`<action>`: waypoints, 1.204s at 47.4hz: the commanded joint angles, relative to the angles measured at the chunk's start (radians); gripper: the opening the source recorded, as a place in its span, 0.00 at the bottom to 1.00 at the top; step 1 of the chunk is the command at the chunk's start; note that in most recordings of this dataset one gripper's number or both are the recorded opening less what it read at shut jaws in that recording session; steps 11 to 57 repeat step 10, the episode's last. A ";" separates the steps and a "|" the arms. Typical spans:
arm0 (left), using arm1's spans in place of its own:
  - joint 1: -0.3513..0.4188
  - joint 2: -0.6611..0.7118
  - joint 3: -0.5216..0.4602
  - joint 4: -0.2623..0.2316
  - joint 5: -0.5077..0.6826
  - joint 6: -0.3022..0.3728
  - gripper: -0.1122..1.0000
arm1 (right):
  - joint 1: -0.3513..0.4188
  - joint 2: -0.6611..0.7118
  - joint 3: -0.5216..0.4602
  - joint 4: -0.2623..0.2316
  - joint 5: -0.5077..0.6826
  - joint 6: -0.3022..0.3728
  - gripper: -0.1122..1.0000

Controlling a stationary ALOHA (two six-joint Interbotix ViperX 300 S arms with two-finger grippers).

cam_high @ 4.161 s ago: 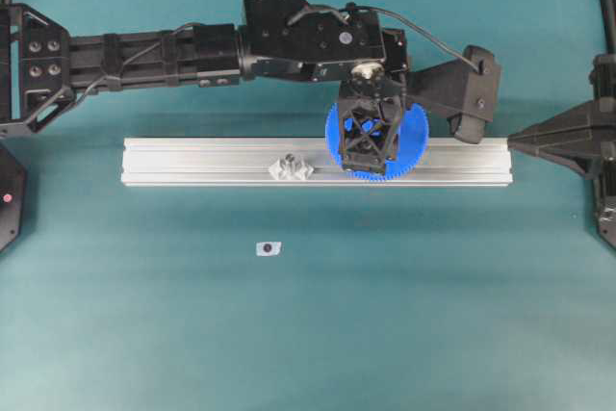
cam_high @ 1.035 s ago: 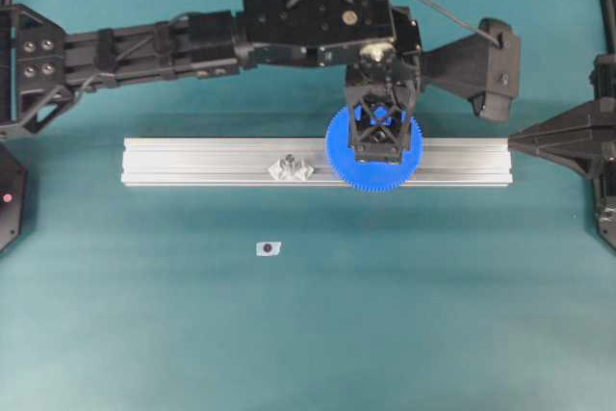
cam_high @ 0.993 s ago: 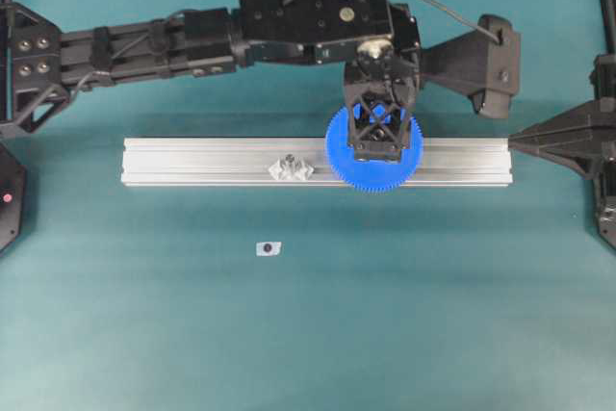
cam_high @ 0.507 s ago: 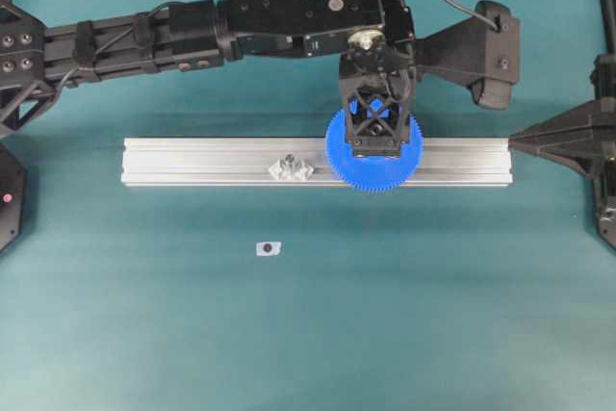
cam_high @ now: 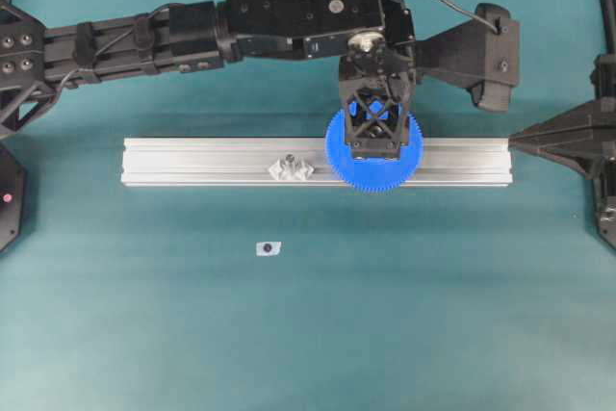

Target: Find the location of the shaft and insert the large gear.

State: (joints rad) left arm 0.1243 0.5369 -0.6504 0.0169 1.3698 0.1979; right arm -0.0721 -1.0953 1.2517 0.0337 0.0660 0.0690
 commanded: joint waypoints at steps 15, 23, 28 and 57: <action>-0.012 -0.046 -0.012 0.002 0.002 0.000 0.89 | -0.003 0.005 -0.011 0.003 -0.006 0.009 0.08; -0.012 -0.046 -0.012 0.002 0.002 0.000 0.89 | -0.003 0.005 -0.011 0.003 -0.006 0.009 0.08; -0.012 -0.046 -0.012 0.002 0.002 0.000 0.89 | -0.003 0.005 -0.011 0.003 -0.006 0.009 0.08; -0.012 -0.046 -0.012 0.002 0.002 0.000 0.89 | -0.003 0.005 -0.011 0.003 -0.006 0.009 0.08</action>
